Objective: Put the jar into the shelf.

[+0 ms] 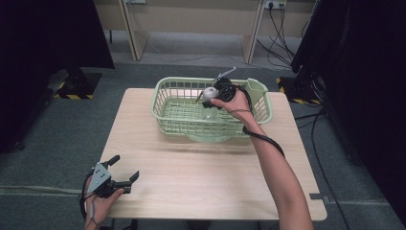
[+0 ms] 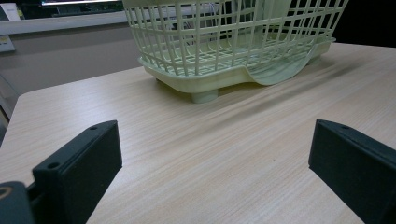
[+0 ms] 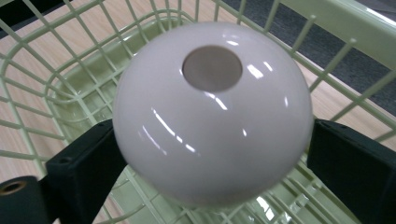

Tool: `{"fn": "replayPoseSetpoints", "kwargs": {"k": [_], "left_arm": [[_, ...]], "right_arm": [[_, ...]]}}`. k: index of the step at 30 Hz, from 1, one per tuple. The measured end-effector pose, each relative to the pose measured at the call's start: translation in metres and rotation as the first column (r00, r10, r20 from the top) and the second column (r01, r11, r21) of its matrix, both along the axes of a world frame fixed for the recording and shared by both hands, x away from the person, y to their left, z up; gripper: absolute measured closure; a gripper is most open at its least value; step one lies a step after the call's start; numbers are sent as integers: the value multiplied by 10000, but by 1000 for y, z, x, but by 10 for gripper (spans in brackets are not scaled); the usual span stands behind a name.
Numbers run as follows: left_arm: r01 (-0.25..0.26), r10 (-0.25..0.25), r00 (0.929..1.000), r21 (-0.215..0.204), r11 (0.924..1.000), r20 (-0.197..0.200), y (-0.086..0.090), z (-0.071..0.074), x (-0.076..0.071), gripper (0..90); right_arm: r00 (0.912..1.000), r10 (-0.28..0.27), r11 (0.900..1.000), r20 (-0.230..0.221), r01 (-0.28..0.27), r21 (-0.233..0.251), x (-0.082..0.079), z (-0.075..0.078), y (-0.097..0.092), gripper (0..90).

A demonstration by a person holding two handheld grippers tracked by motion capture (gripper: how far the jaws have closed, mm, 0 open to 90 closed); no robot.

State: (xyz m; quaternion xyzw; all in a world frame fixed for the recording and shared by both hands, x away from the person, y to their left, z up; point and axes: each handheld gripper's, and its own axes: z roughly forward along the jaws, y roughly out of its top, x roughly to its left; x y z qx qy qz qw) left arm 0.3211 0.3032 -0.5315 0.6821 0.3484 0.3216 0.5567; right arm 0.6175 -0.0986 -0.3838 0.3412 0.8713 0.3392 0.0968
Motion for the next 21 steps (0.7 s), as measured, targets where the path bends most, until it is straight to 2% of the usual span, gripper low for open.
{"fn": "replayPoseSetpoints", "kwargs": {"k": [10, 21], "left_arm": [[-7, 7, 10000, 3, 10000, 5, 0, 0, 0, 21], [-11, 11, 10000, 15, 10000, 9, 0, 0, 0, 21]], "right_arm": [[9999, -112, 9998, 85, 111, 148, -7, 4, -7, 50], [9996, -90, 9999, 269, 88, 93, -18, 9, -9, 50]]}}
